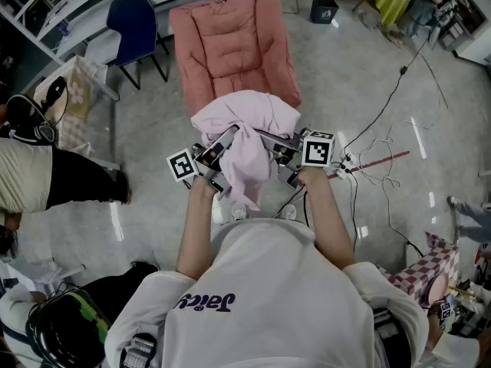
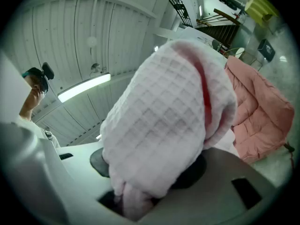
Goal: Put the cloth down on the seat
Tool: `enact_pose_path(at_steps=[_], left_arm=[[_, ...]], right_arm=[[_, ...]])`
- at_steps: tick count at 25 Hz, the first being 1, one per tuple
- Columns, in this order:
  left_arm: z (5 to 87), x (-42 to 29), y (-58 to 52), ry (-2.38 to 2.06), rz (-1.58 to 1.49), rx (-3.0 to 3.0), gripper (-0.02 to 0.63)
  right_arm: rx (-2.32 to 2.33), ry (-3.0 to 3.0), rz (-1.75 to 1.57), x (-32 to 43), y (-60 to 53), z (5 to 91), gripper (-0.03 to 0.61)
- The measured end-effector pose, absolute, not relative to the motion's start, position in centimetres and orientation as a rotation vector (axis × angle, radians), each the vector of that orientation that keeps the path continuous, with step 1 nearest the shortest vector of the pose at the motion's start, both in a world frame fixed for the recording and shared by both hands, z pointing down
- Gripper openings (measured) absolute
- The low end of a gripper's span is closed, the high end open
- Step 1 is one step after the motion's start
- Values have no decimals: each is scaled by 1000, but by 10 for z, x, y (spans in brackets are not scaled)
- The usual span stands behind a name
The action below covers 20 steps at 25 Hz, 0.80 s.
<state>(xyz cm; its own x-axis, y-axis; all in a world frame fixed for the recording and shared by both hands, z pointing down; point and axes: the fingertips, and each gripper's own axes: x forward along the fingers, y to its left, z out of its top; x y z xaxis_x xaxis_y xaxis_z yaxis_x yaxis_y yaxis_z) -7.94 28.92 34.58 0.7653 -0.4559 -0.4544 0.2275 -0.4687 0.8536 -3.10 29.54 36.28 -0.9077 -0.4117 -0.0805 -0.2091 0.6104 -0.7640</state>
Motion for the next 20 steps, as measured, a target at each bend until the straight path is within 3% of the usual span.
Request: enact_pose_path(at_steps=[8,20], left_arm=[[335,-96,291,-138,-775,1905,195],[366,-99,271,-156,-763,1802,201]], right_arm=[[-577,2614,-1070,-48,300,349,232],[-706,2442,-1259,-51,279,378,262]])
